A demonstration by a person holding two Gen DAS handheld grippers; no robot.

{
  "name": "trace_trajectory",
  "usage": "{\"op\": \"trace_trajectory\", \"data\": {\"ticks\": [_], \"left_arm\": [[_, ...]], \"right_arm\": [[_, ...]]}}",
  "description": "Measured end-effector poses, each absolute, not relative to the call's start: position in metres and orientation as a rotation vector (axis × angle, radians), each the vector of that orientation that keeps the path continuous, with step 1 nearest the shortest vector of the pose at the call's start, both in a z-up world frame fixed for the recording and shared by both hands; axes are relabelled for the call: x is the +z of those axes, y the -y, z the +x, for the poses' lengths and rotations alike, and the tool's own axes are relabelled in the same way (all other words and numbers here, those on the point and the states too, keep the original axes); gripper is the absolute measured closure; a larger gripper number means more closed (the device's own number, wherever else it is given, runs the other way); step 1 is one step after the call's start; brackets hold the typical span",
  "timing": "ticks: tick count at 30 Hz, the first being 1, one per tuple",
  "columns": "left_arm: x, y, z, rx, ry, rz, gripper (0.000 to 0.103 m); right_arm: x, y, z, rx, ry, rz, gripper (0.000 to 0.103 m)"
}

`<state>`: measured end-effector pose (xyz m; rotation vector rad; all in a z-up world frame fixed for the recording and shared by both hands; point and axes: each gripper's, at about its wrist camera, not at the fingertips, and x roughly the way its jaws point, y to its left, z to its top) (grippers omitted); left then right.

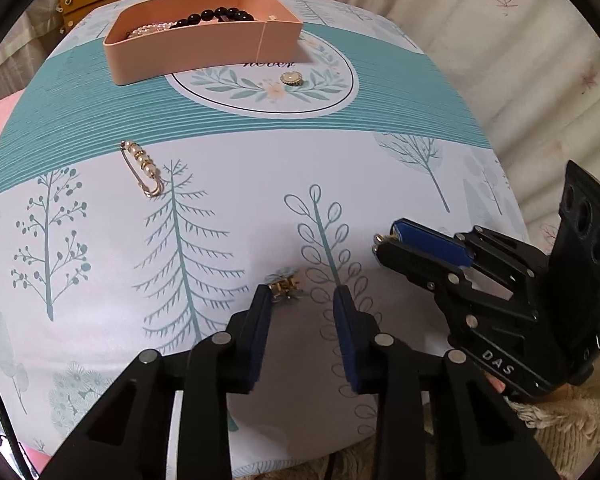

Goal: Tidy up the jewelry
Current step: 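Grasp the gold bee earring with left tool while right tool grasps the blue flower earring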

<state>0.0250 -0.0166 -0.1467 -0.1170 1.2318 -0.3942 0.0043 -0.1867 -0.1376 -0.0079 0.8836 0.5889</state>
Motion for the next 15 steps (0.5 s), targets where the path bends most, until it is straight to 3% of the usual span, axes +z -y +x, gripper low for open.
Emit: {"op": "trace_trajectory", "data": {"ticks": [9,11,15], "left_arm": [[-0.147,0.029,0.035,-0.348,-1.23,-0.042,0.074],[-0.148,0.03,0.034,-0.335,-1.227,-0.021,0.085],[-0.148,0.027,0.036,-0.34,-1.222,-0.041,0.085]], "right_arm": [[-0.138,0.187,0.005,0.592,-0.886,-0.001,0.084],[-0.138,0.187,0.005,0.593,-0.886,0.0,0.084],[-0.138,0.187,0.005,0.591,-0.885,-0.001,0.084]]}}
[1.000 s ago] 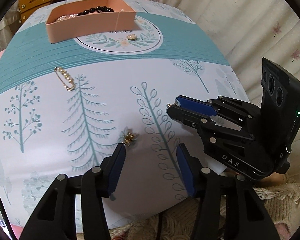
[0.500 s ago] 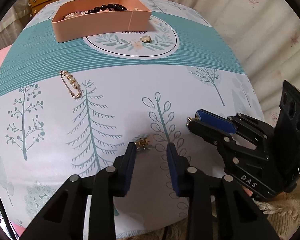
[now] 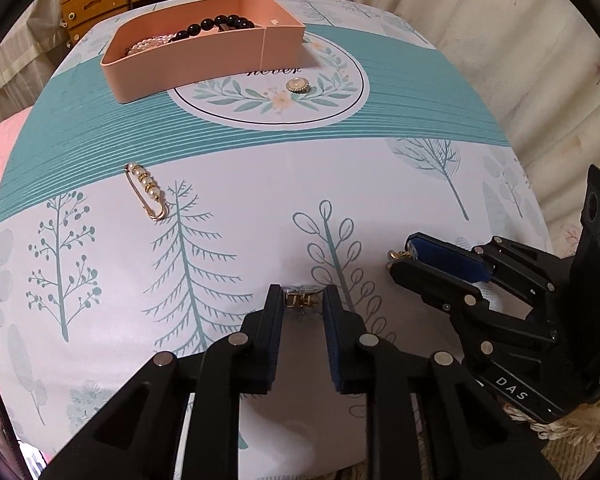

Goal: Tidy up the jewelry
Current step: 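Grasp the gold bee earring with left tool while right tool grasps the blue flower earring, then carry both earrings into the pink tray and open both tools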

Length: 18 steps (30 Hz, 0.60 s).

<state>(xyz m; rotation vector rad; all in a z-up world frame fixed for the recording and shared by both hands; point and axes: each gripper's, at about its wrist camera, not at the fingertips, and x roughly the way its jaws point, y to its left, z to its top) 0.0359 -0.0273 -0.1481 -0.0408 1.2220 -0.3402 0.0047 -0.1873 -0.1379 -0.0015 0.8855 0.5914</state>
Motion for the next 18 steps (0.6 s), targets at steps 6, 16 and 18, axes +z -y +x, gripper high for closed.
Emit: {"op": "trace_trajectory", "data": {"ticks": [6,16,18], "left_arm": [[-0.14,0.019,0.034,-0.326,-1.193,-0.043,0.085],[-0.047,-0.009,0.06,-0.308,-1.026,-0.01,0.085],[-0.023,-0.014,0.071,-0.295,-0.986,0.014,0.085]], "right_arm": [[-0.133,0.182,0.008,0.6,-0.911,-0.017,0.084],[-0.033,0.169,0.049,0.669,-0.841,0.046,0.084],[-0.011,0.165,0.063,0.666,-0.827,0.066,0.084]]}}
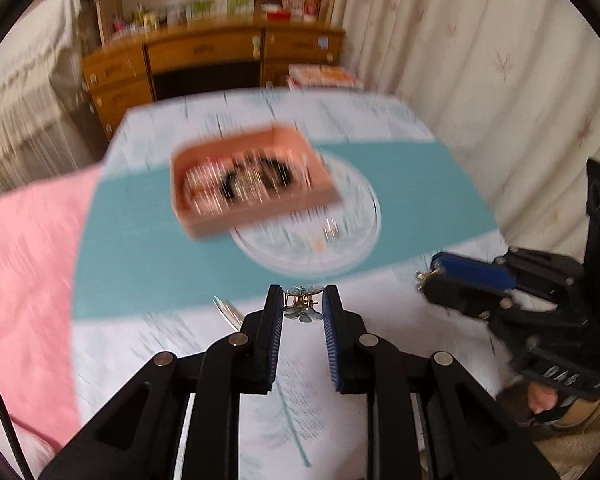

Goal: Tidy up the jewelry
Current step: 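Carry both earrings into the pink tray and open both tools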

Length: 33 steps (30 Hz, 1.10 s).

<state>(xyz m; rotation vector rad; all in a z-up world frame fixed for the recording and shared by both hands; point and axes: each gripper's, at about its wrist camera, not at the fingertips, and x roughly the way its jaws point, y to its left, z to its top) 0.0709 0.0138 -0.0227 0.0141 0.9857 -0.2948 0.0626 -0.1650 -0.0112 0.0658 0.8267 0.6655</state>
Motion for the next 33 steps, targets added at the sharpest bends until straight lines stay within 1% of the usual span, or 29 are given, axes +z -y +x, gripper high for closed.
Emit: {"op": "trace_trajectory", "data": {"ticks": [4,8,10,13,16,22,28,30,32,33], "left_arm": [[0.023,-0.019,0.099,-0.253,-0.907,0.063,0.085],[0.061,-0.03,0.137,-0.22,-0.875,0.071,0.085],[0.074,-0.035,0.155,-0.203,-0.855,0.07,0.085],[0.082,-0.041,0.187,-0.173,-0.834,0.07,0.085],[0.064,-0.044,0.223,-0.163,-0.862,0.067,0.085],[-0.011,-0.038,0.284,-0.151,-0.962,0.08,0.085],[-0.077,-0.03,0.316,-0.154,-1.051,0.068,0.085],[-0.092,-0.029,0.319,-0.147,-1.071,0.075,0.08],[-0.101,-0.028,0.322,-0.139,-1.08,0.083,0.057],[-0.105,-0.028,0.323,-0.118,-1.077,0.091,0.051]], "right_arm": [[0.044,0.155,0.101,0.646,-0.78,0.11,0.084],[0.083,0.142,0.139,0.616,-0.755,0.118,0.084],[0.095,0.134,0.162,0.59,-0.754,0.117,0.084],[0.092,0.124,0.189,0.537,-0.766,0.094,0.084],[0.066,0.116,0.222,0.492,-0.84,0.083,0.084],[-0.021,0.11,0.281,0.421,-1.055,0.105,0.084],[-0.072,0.105,0.305,0.384,-1.157,0.098,0.084],[-0.082,0.104,0.309,0.365,-1.17,0.081,0.083],[-0.087,0.103,0.308,0.347,-1.172,0.062,0.083],[-0.087,0.104,0.307,0.339,-1.167,0.058,0.083]]}}
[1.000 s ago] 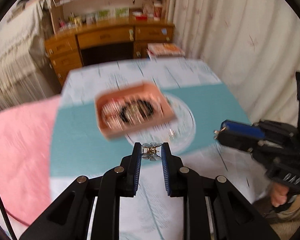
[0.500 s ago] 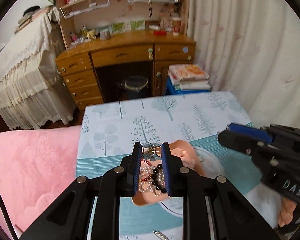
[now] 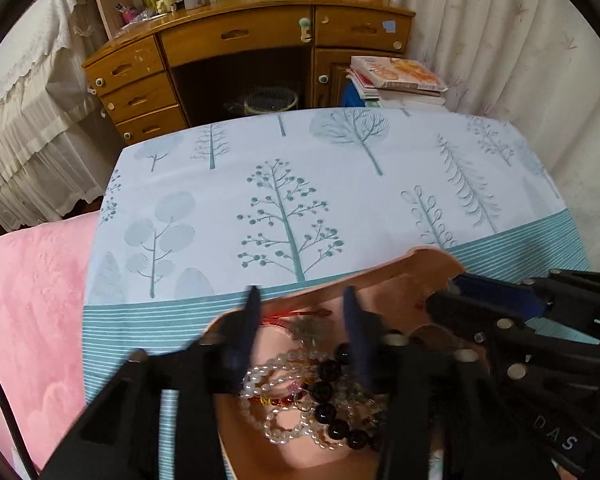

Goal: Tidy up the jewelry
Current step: 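Carry both earrings into the pink tray and open both tools, then move left tool to the pearl safety pin while right tool approaches the pearl-button earring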

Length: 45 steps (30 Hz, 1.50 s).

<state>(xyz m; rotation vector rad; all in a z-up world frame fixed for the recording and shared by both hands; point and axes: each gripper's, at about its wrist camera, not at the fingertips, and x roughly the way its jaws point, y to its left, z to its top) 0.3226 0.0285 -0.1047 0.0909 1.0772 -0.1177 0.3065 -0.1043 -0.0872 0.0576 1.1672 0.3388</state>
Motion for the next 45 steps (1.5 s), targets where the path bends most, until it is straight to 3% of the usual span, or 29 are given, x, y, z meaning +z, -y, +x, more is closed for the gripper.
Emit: {"op": "trace_trajectory", "data": {"ticks": [2,5,9,23,28,41,45], "left_arm": [[-0.107,-0.033,0.325,-0.098,-1.072,0.096,0.03],[-0.106,-0.043,0.322,-0.093,-1.065,0.067,0.02],[-0.101,-0.046,0.313,-0.078,-1.052,0.089,0.018],[-0.059,-0.038,0.234,-0.111,-0.881,0.193,0.016],[-0.051,-0.039,0.203,-0.141,-0.915,0.172,0.016],[-0.105,-0.041,0.126,0.011,-0.993,0.128,0.016],[-0.119,-0.043,0.116,0.014,-1.05,0.098,0.016]], "right_arm": [[-0.087,0.108,0.305,0.346,-1.159,0.073,0.083],[-0.083,0.11,0.302,0.369,-1.146,0.092,0.081],[-0.077,0.107,0.297,0.371,-1.115,0.066,0.076],[-0.055,0.125,0.239,0.462,-1.042,0.101,0.076],[-0.051,0.137,0.214,0.492,-1.022,0.129,0.076],[-0.1,0.157,0.171,0.493,-1.002,0.06,0.076],[-0.115,0.153,0.162,0.505,-0.969,-0.062,0.068]]}}
